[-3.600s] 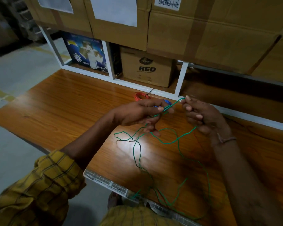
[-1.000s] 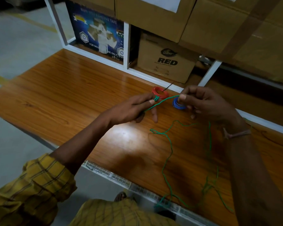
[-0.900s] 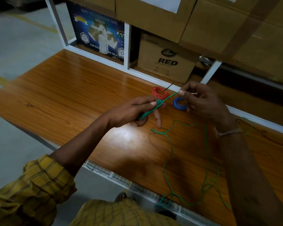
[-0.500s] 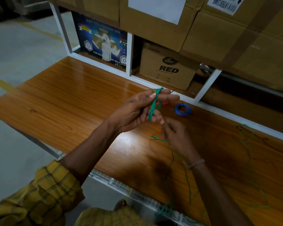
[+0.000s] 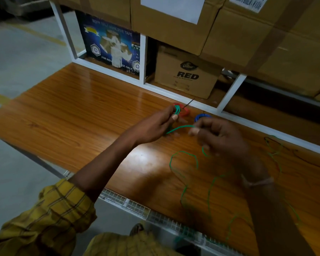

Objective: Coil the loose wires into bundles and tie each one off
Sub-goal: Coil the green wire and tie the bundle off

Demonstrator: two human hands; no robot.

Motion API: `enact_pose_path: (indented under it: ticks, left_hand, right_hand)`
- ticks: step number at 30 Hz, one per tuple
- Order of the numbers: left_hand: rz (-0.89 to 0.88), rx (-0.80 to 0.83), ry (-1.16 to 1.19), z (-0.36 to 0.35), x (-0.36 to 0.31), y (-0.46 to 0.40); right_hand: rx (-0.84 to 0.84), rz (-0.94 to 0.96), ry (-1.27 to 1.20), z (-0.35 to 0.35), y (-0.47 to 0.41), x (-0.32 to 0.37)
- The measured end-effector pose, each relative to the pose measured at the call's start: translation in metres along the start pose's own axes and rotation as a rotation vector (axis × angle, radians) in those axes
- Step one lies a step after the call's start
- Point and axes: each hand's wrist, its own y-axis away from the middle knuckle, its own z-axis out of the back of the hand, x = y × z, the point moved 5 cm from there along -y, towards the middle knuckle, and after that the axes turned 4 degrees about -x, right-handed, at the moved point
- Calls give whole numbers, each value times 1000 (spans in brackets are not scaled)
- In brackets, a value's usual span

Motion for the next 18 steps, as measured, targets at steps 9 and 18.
enact_pose_path:
  ticks: [9, 18]
  left_hand:
    - [50, 272, 537, -12, -19, 18]
    - [17, 266, 1168, -3, -33, 27]
  right_hand:
    - [-297, 142, -57, 29, -47, -33]
    - [-189, -102, -474, -45, -38, -86]
